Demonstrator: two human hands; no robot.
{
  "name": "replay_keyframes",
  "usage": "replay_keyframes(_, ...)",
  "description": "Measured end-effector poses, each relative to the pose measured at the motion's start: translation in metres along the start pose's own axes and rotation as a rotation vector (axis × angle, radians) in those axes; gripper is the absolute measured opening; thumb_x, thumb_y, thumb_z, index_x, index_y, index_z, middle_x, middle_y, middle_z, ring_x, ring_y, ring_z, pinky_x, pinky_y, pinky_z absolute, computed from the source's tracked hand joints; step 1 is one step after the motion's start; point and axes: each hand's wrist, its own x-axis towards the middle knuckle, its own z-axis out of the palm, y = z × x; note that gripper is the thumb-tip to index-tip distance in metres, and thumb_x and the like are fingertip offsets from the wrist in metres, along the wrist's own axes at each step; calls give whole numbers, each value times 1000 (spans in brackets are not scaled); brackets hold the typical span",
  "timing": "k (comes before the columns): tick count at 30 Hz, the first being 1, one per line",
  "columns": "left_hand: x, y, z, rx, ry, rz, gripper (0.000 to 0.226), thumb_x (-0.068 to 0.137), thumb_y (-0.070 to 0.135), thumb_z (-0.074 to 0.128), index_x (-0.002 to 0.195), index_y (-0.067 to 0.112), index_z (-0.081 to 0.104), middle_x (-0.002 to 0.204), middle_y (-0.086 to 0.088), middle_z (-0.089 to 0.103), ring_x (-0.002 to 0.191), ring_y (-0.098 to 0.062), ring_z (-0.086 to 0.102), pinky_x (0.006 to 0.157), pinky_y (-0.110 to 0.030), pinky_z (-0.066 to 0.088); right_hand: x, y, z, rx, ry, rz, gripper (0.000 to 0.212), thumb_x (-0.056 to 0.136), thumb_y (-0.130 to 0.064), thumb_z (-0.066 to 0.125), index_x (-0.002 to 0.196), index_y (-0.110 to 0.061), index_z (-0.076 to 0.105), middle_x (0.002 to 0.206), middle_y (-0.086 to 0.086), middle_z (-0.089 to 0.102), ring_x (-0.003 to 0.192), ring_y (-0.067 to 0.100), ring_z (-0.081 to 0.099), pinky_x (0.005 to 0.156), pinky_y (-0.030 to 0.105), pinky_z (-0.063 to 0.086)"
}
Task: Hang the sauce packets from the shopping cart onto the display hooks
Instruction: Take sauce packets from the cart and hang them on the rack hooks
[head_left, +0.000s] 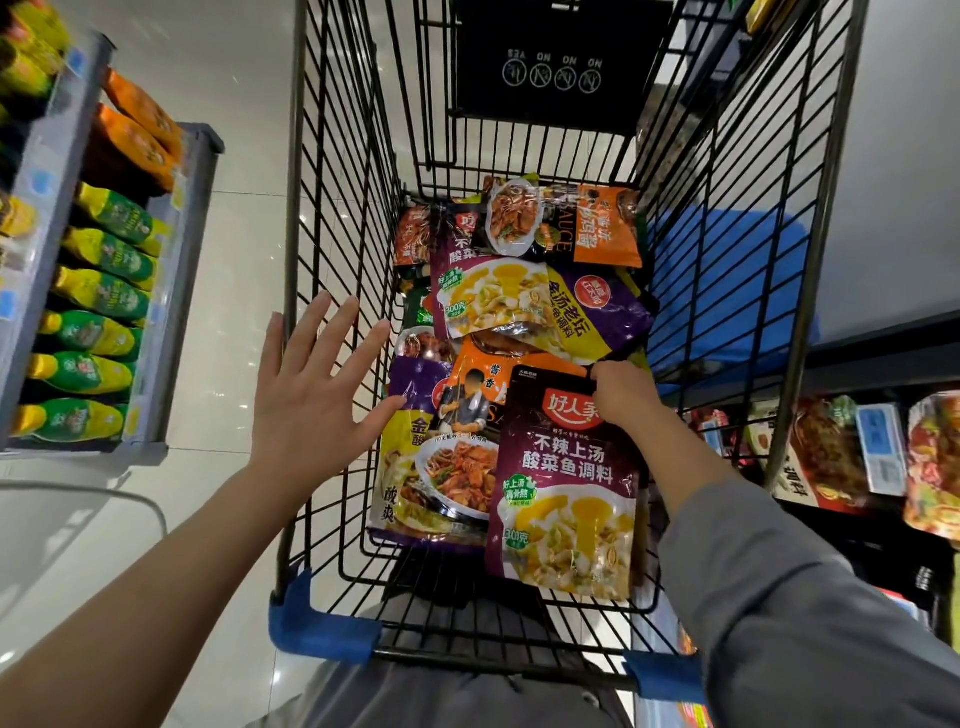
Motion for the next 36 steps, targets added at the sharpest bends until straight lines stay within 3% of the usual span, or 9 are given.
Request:
replay_keyframes(10, -1, -2, 1, 21, 3, 44, 65, 83, 57, 53, 137, 21, 48, 144, -12, 43, 140, -30, 26, 113, -57, 13, -105, -16, -59, 329, 161, -143, 26, 87, -8, 57, 112, -11, 63, 111, 6, 65, 103, 26, 56, 80, 30, 40)
replay_keyframes(13, -2, 2, -3, 55, -36, 204, 61, 89, 53, 46, 141, 23, 41, 142, -12, 46, 138, -30, 30, 112, -60, 11, -143, -18, -66, 273, 197, -176, 29, 90, -9, 52, 117, -16, 62, 116, 2, 64, 107, 22, 53, 84, 26, 33)
replay_keyframes(16, -3, 35, -11, -195, -111, 312, 55, 92, 52, 37, 139, 23, 42, 137, -8, 52, 130, -26, 42, 110, -54, 22, -168, -18, -63, 273, 186, -172, 32, 91, -8, 51, 119, -18, 61, 119, 0, 63, 110, 20, 53, 90, 28, 35)
replay_keyframes(19, -7, 94, -20, -522, -264, 289, 51, 91, 51, 41, 130, 21, 54, 131, -7, 56, 105, -25, 61, 82, -41, 51, -179, -14, -54, 352, 151, -134, 31, 90, -6, 52, 116, -19, 62, 117, 1, 64, 108, 21, 56, 90, 32, 44)
replay_keyframes(22, -6, 132, -21, -615, -361, 198, 35, 91, 37, 45, 112, 20, 67, 109, -2, 69, 84, -27, 68, 63, -35, 56, -184, -6, -46, 439, 146, -76, 30, 89, -6, 52, 113, -21, 63, 114, 2, 64, 105, 21, 56, 87, 34, 47)
replay_keyframes(25, 0, 140, -20, -632, -416, 143, 26, 93, 25, 50, 111, 19, 69, 100, -3, 71, 87, -27, 67, 70, -38, 55, -190, 1, -44, 400, 154, -85, 24, 92, -15, 51, 114, -21, 60, 112, 2, 64, 102, 22, 56, 85, 36, 47)
replay_keyframes(29, 9, 136, -24, -671, -483, 86, 26, 91, 15, 58, 116, 16, 67, 115, -3, 67, 106, -23, 62, 88, -31, 46, -192, 8, -48, 170, 159, -109, 27, 99, -32, 40, 107, -16, 60, 99, 4, 66, 91, 24, 59, 77, 39, 49)
replay_keyframes(32, 10, 141, -30, -662, -529, 83, 30, 92, 16, 58, 121, 16, 63, 121, -4, 64, 112, -23, 58, 92, -30, 43, -190, 8, -49, 95, 175, -119, 27, 100, -26, 36, 107, -14, 59, 96, 7, 66, 89, 27, 60, 75, 41, 49)
replay_keyframes(36, 4, 143, -35, -717, -566, 65, 31, 89, 13, 62, 120, 15, 64, 118, -4, 65, 110, -22, 59, 92, -29, 44, -190, 6, -53, 183, 155, -132, 23, 96, -16, 43, 107, -10, 62, 99, 10, 66, 94, 28, 58, 81, 41, 46)
